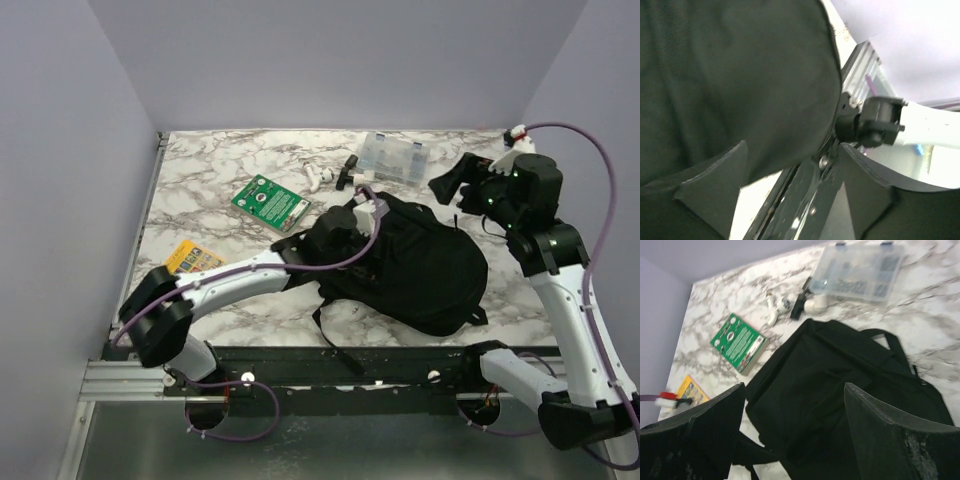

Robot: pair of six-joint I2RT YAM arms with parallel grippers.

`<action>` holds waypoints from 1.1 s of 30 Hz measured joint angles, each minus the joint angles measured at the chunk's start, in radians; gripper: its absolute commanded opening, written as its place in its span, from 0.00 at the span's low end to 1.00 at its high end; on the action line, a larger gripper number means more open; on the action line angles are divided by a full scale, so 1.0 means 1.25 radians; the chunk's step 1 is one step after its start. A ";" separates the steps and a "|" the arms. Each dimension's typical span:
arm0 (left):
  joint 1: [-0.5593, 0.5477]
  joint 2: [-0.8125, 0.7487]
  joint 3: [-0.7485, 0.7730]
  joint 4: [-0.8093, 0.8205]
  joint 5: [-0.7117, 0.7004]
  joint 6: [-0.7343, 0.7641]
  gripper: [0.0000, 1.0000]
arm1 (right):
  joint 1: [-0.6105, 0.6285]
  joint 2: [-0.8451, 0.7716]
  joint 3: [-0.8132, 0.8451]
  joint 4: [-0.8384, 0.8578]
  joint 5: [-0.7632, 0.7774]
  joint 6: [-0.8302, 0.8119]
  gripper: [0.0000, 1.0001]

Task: Pack the student bag
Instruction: Pick up the book from the center of the board.

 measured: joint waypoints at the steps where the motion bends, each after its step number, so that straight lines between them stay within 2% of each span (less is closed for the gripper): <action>1: 0.004 -0.027 -0.019 -0.017 -0.003 0.011 0.88 | 0.000 0.025 -0.009 0.017 -0.036 -0.001 0.84; 6: 0.094 -0.306 -0.192 -0.146 -0.036 0.063 0.94 | 0.015 0.102 -0.058 0.119 -0.171 0.013 0.84; 9: 0.165 -0.445 -0.267 -0.214 -0.084 0.060 0.98 | 0.086 0.152 -0.069 0.176 -0.182 0.023 0.85; 15: 0.401 -0.725 -0.410 -0.396 -0.253 -0.027 0.98 | 0.294 0.252 -0.072 0.258 -0.161 0.037 0.85; 16: 0.479 -0.803 -0.439 -0.446 -0.291 -0.055 0.98 | 0.314 0.263 -0.075 0.270 -0.161 0.043 0.85; 19: 0.618 -0.906 -0.466 -0.527 -0.335 -0.104 0.98 | 0.339 0.275 -0.092 0.302 -0.160 0.058 0.84; 22: 0.736 -0.898 -0.471 -0.564 -0.334 -0.133 0.98 | 0.347 0.273 -0.106 0.325 -0.158 0.066 0.84; 27: 0.885 -0.764 -0.477 -0.588 -0.309 -0.198 0.98 | 0.347 0.243 -0.153 0.338 -0.149 0.067 0.84; 31: 0.955 -0.667 -0.492 -0.595 -0.298 -0.268 0.95 | 0.347 0.200 -0.186 0.338 -0.136 0.066 0.84; 33: 0.969 -0.633 -0.500 -0.599 -0.295 -0.303 0.89 | 0.347 0.179 -0.195 0.338 -0.132 0.066 0.85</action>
